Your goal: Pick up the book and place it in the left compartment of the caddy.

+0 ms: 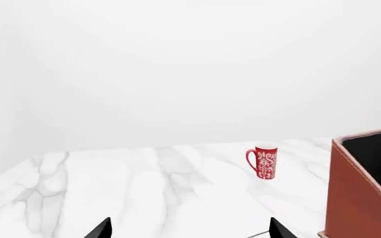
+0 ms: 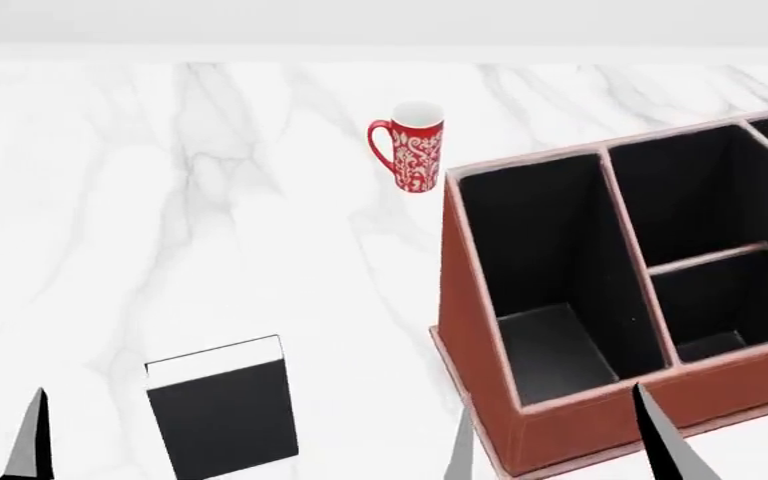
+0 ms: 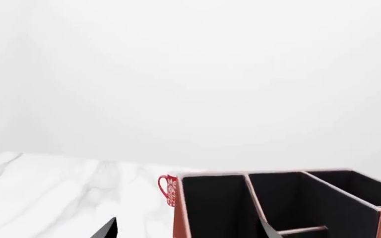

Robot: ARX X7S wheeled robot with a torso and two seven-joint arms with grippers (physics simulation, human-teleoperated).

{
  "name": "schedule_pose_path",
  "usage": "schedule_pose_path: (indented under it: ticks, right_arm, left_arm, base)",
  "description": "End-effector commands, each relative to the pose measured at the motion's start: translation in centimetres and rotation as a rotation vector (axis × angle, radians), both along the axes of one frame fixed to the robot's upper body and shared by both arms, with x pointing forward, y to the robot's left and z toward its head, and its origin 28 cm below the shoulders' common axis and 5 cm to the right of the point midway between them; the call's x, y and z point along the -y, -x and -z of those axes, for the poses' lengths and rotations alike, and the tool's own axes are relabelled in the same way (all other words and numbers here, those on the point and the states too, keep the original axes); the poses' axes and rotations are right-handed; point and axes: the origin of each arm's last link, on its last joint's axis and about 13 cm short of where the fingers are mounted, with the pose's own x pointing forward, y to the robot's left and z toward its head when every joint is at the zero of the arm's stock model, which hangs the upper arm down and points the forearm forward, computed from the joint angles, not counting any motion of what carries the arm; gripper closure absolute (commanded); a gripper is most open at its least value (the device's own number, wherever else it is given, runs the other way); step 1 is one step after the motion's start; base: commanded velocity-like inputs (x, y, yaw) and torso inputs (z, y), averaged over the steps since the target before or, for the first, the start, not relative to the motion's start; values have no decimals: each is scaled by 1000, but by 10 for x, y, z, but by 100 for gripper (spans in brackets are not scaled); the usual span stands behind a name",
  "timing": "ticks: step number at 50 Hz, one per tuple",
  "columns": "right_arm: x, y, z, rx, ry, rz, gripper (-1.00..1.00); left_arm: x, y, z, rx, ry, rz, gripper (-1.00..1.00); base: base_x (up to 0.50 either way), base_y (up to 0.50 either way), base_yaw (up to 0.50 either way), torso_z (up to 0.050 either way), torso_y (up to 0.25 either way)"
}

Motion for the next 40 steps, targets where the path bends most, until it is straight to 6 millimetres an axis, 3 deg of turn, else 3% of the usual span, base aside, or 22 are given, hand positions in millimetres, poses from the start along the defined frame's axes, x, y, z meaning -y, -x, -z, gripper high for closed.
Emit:
schedule_pose_path:
  ticks: [1, 6, 27, 40]
  right_arm:
    - [1, 0, -2, 9, -2, 14, -100]
    - [2, 3, -6, 37, -19, 3, -100]
    - [0, 0, -2, 0, -13, 4, -100]
    - [-1, -1, -3, -22, -33, -10, -100]
  left_arm:
    - [-1, 0, -1, 3, -5, -3, -100]
    - [-1, 0, -1, 5, -6, -1, -100]
    - [-3, 0, -4, 16, -1, -2, -100]
    - [-5, 0, -6, 24, 1, -7, -100]
  base:
    - [0, 0, 0, 0, 0]
    - [45, 0, 0, 0, 0]
    - [492, 0, 0, 0, 0]
    - [9, 0, 0, 0, 1]
